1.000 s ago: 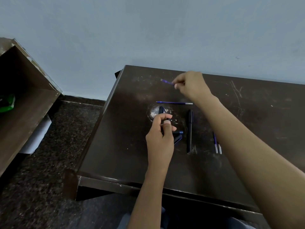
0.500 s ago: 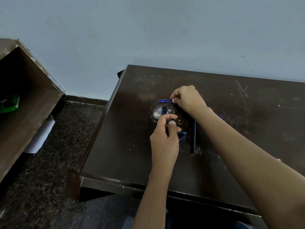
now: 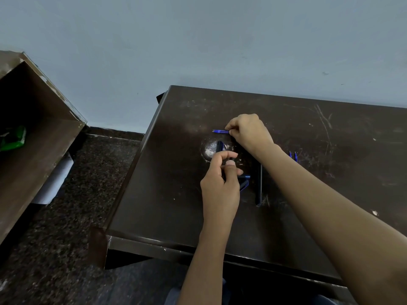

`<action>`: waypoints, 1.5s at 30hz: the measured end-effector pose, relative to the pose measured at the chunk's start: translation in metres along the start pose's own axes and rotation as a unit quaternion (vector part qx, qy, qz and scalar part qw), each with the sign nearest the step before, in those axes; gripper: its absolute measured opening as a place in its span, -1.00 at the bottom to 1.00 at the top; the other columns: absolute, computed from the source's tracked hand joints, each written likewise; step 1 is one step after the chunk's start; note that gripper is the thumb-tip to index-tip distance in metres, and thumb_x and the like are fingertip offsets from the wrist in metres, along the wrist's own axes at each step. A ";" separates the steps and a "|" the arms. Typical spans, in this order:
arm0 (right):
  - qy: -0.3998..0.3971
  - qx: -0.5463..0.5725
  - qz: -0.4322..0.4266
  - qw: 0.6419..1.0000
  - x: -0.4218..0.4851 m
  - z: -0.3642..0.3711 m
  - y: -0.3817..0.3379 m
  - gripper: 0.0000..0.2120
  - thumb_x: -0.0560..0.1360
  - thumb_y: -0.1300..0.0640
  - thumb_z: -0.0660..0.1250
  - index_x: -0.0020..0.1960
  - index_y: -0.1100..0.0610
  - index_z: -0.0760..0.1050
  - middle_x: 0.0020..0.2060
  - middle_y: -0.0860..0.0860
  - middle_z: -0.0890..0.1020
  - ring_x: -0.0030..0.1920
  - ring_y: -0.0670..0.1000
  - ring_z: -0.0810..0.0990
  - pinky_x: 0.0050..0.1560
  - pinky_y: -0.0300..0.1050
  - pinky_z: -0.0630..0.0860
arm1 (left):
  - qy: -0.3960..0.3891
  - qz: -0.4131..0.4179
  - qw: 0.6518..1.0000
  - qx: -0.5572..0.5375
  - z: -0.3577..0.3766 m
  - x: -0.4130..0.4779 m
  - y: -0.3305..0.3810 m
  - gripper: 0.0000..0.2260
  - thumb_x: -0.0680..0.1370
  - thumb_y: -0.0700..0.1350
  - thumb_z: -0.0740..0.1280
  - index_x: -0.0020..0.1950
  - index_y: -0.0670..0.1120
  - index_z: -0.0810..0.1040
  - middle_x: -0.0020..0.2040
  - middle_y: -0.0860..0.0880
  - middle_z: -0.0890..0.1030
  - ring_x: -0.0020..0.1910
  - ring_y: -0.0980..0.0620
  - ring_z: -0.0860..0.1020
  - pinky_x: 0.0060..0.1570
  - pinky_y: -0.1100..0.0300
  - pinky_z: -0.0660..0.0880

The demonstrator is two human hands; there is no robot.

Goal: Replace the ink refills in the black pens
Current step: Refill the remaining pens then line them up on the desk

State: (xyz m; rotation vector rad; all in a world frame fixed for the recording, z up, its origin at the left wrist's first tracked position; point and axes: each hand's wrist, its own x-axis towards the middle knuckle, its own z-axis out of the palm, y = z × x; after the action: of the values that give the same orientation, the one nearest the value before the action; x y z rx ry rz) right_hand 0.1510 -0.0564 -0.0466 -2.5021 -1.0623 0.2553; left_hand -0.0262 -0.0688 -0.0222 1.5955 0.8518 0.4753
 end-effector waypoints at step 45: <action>0.146 0.097 0.085 0.981 -0.051 -0.025 -0.005 -0.77 0.52 0.20 0.27 0.13 0.12 0.61 0.07 0.07 0.65 0.02 0.09 0.63 0.06 -0.01 0.57 | 0.006 -0.011 1.000 -0.008 0.000 -0.003 0.003 -0.78 0.63 -0.15 0.14 0.13 0.02 0.56 -0.19 0.05 0.61 -0.36 0.36 0.48 -0.40 0.52 0.38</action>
State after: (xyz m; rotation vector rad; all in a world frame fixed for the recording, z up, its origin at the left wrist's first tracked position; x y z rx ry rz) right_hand 0.1210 -0.0975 -0.0214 -2.3636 -0.6764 0.0345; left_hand -0.0272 -0.0708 -0.0191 1.5675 0.8712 0.4744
